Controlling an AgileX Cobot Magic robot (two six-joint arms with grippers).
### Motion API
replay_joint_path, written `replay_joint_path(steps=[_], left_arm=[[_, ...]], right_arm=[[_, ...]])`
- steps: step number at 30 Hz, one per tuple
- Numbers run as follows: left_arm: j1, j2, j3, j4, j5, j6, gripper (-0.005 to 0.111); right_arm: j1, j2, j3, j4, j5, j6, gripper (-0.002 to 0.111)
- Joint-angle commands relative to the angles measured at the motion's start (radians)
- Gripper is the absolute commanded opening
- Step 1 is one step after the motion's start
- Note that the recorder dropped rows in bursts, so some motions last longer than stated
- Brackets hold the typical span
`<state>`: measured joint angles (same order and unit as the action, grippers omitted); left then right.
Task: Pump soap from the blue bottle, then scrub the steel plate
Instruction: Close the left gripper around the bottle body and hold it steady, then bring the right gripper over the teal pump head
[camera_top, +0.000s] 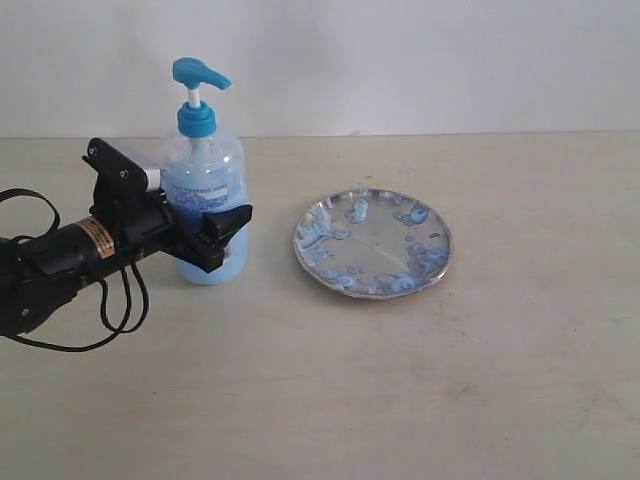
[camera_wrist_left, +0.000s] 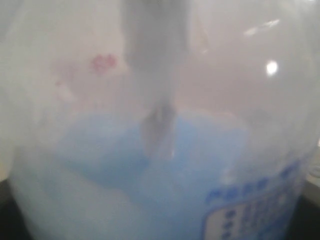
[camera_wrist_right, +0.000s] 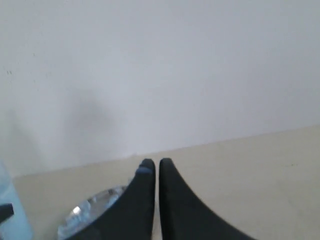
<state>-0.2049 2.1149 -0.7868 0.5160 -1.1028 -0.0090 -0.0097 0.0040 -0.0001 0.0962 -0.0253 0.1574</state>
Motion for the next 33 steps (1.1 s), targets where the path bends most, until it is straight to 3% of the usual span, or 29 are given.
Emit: replay_joint_path(steps=[1,10,15,18,22,28,29,33], left_arm=[[-0.003,-0.002,-0.021,0.0,0.009,0.043,0.004],[-0.03,-0.002,-0.143,-0.031,0.159,0.066,0.004],[-0.04,-0.002,-0.159,-0.019,0.194,0.066,0.004],[-0.04,-0.002,-0.159,-0.02,0.206,0.066,0.004],[-0.04,0.0,-0.161,-0.02,0.206,0.066,0.004],[-0.062,0.002,-0.165,-0.027,0.215,0.068,0.004],[-0.073,0.002,-0.165,-0.044,0.215,0.075,0.004],[-0.095,0.002,-0.171,-0.141,0.217,0.111,0.004]], right_arm=[[0.002,-0.004,0.0,0.004,-0.06,0.145,0.0],[0.002,0.041,0.0,0.004,-0.086,0.24,0.0],[0.006,0.276,0.0,-0.016,-0.278,0.286,0.0],[0.031,0.508,-0.038,-0.181,-0.412,0.29,0.0],[0.081,0.866,-0.256,-0.521,-0.538,0.308,0.0],[0.218,1.306,-0.699,-0.934,-0.551,0.337,0.0],[0.278,1.388,-0.839,-0.978,-0.539,0.339,0.0],[0.375,1.49,-1.036,-0.944,-0.448,0.36,0.0]])
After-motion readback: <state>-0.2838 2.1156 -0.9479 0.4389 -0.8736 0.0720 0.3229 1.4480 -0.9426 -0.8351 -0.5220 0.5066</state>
